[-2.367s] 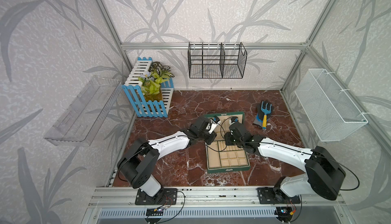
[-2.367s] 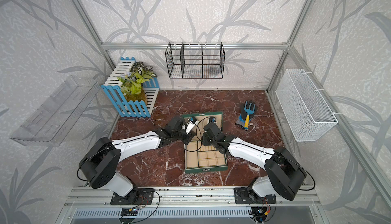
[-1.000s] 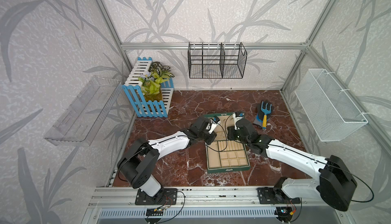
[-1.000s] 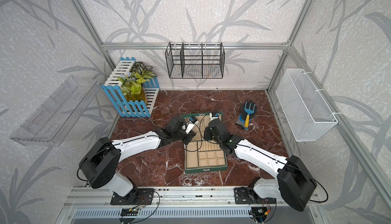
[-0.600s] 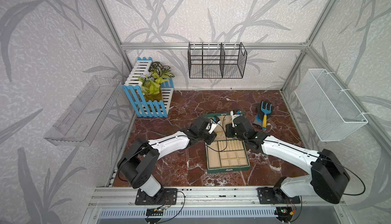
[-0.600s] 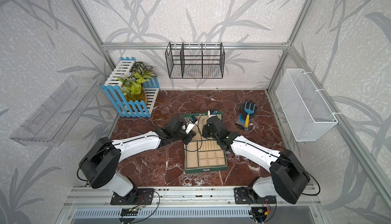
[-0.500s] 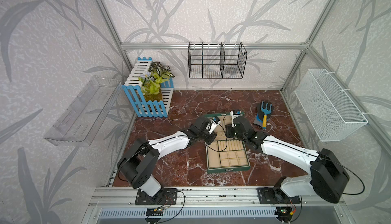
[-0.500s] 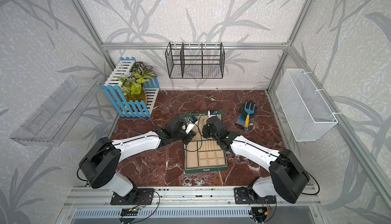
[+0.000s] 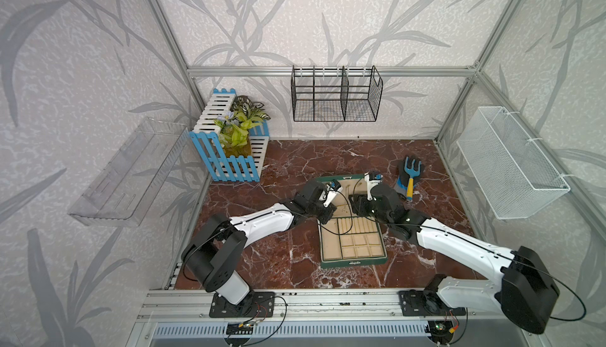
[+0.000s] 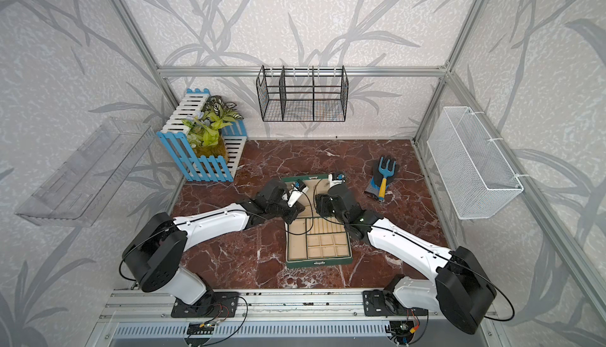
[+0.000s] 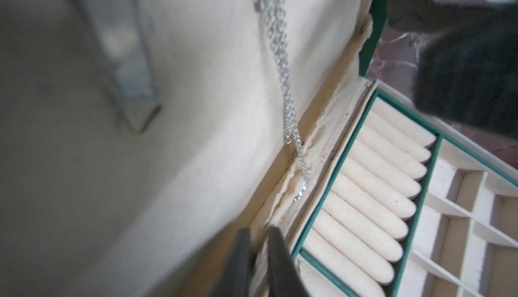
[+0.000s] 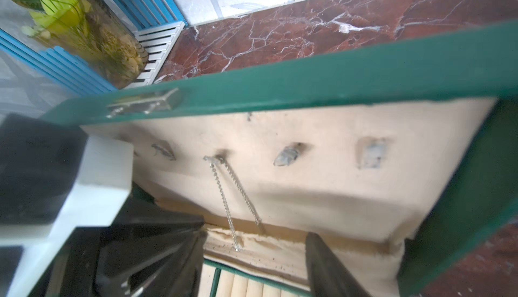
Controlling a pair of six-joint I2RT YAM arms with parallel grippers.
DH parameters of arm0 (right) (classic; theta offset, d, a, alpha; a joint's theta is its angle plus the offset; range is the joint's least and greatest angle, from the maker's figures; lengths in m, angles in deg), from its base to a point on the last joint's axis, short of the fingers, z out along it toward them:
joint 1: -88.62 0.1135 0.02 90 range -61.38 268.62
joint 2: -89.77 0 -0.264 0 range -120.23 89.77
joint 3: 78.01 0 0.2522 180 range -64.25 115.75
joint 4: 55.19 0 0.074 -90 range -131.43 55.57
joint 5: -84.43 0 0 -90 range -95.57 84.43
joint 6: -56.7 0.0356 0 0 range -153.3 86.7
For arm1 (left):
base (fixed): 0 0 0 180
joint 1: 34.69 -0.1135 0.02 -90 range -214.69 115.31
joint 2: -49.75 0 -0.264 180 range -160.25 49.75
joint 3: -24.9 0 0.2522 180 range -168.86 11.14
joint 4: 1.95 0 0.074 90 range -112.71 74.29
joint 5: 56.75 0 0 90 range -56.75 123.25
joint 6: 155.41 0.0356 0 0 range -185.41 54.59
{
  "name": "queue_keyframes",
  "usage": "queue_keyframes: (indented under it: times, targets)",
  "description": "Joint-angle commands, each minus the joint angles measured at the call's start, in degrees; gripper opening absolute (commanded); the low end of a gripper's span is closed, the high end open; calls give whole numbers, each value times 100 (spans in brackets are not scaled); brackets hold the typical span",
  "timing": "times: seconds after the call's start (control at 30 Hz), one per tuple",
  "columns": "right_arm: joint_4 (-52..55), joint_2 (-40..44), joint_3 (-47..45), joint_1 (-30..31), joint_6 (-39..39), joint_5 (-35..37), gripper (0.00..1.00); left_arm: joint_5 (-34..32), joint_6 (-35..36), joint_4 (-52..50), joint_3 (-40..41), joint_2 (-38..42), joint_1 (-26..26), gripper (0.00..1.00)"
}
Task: Put jewelry chain into jewelry box
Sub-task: Adjust the necklace in the storage slot, then reset both arms
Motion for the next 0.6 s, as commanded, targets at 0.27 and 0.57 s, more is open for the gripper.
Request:
queue_keyframes:
  times: [0.27, 0.57]
  targets:
    - [141, 1842, -954, -103, -675, 452, 88, 667, 542, 544, 281, 1297, 31, 49]
    - [539, 3087, -1675, -1539, -906, 354, 99, -2634, -724, 1697, 2072, 3535, -74, 95]
